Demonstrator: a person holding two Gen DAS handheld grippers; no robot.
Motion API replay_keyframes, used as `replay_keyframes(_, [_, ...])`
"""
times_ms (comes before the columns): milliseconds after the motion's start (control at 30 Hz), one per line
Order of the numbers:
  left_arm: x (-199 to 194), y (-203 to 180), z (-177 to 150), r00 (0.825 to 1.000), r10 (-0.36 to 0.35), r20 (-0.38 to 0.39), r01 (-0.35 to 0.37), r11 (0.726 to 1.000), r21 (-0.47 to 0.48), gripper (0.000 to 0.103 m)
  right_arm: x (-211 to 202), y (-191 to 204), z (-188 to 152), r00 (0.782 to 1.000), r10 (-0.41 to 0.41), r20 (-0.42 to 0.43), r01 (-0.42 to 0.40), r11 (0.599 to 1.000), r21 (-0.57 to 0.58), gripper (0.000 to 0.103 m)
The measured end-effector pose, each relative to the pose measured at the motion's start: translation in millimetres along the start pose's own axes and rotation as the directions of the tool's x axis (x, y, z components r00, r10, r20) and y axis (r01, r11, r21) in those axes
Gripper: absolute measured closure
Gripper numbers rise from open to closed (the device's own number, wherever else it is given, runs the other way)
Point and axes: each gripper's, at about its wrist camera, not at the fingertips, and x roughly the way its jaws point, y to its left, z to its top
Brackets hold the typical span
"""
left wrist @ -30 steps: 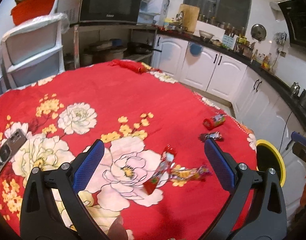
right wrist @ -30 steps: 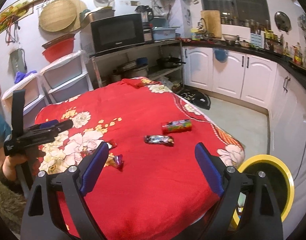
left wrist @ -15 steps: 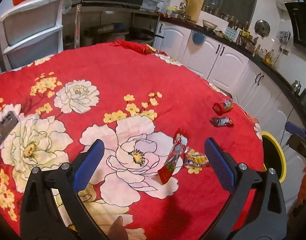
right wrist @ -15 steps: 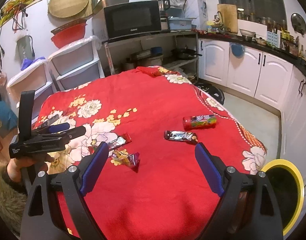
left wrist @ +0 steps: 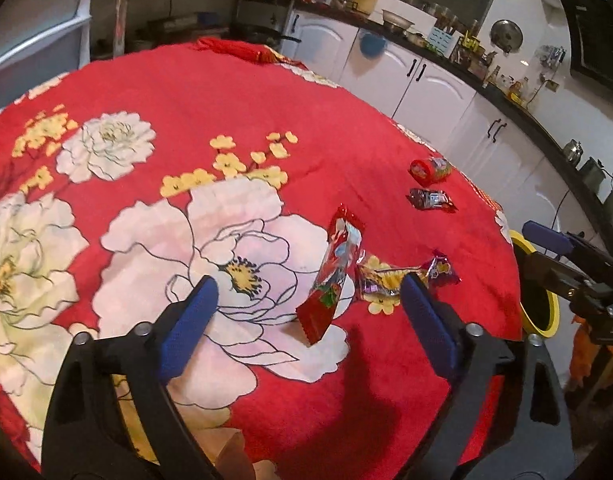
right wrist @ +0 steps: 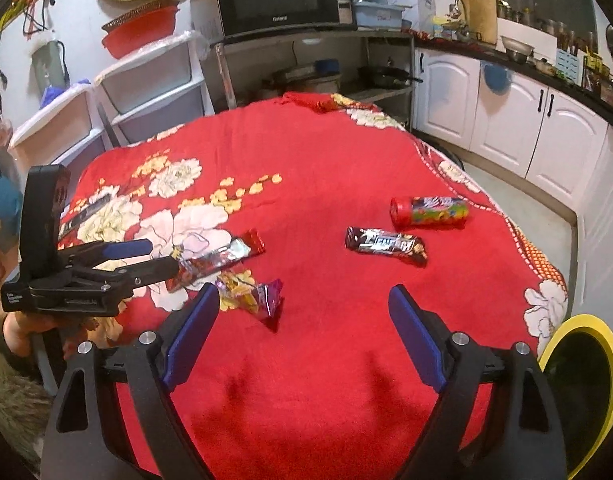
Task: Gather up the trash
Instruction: 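Grasp the red snack wrapper with the left tool while the right tool grasps the Energy bar wrapper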
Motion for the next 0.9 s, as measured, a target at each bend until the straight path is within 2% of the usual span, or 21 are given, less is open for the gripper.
replay_keyframes(267, [13.8,-0.1,-4.3,0.999,-0.024,-0.025,0.024,1.0,-0.013,0.042,26.7,-32.0,7.5,0.997,-0.074,-0.022,0.075,0.997,0.019,0.019])
replay_keyframes(467, [21.0,-2.5,-7.8,0.999,-0.032,-0.036,0.032,0.999,-0.013,0.055,61.4,-57.3,25.7,0.99,-0.124,-0.069,0.122,0.992,-0.035,0.019])
replay_keyframes(667, [21.6,0.1,-9.1,0.999,-0.034,-0.036,0.034,0.999,-0.021,0.071,97.7,-60.1,36.8,0.978,-0.145,-0.148,0.117,0.976,-0.186,0.021])
replay_keyframes(800, [21.2,5.2,-10.5,0.999,-0.038,-0.038,0.036,0.999,-0.037,0.08,111.6,-60.1,43.0,0.974,-0.133,-0.182,0.088,0.968,-0.236,0.022])
replay_keyframes(900, [20.7,7.1,-11.1,0.998,-0.047,-0.039,0.045,0.998,-0.042,0.083,120.0,-56.4,45.4,0.97,-0.126,-0.209,0.066,0.961,-0.27,0.03])
